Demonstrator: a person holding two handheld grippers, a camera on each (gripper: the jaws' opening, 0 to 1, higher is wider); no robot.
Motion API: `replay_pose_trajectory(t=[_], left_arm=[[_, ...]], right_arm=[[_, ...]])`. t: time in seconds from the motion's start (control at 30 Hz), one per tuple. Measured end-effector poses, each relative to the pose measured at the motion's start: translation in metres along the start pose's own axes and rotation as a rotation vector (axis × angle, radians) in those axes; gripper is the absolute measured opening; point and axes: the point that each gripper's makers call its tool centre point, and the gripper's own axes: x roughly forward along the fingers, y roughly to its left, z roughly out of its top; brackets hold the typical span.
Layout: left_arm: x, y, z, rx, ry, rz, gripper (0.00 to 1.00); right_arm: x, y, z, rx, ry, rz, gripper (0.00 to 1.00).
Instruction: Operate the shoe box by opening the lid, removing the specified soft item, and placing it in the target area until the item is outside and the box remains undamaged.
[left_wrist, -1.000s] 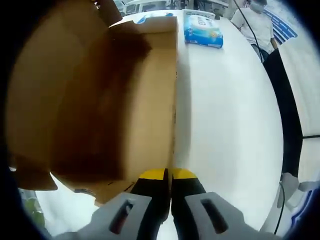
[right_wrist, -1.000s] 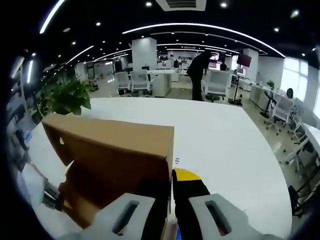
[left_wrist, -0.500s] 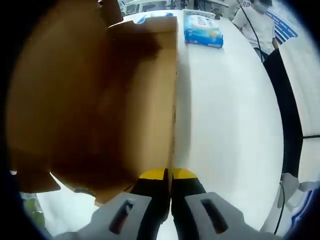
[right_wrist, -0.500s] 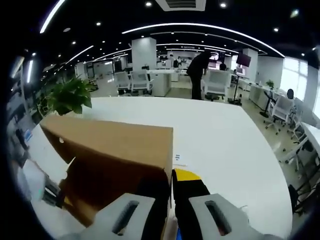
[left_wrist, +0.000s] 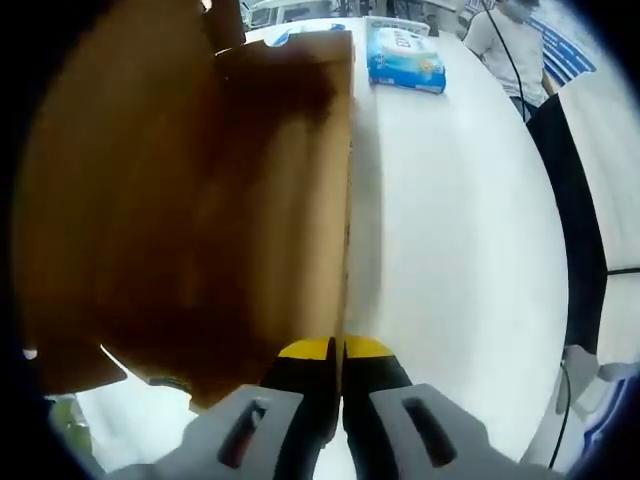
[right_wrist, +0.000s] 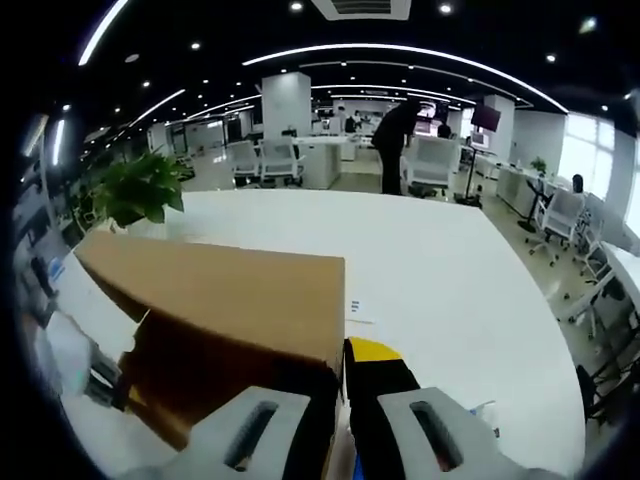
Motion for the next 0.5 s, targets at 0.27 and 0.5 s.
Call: replay_pose_trajectory(t=[0.27,0.5], left_arm=[[0.001,0.0,-0.001,0.003,-0.001,0.004,0.01],[0.0,0.0,-0.001,0.007,-0.003,0.008,0.01]], right_arm=[[-0.002,0.001,-0.006,-0.001,0.007,-0.004,0.0],[-0.003,0.001,-0.012,0.006,0.022,-0.017,0.0]])
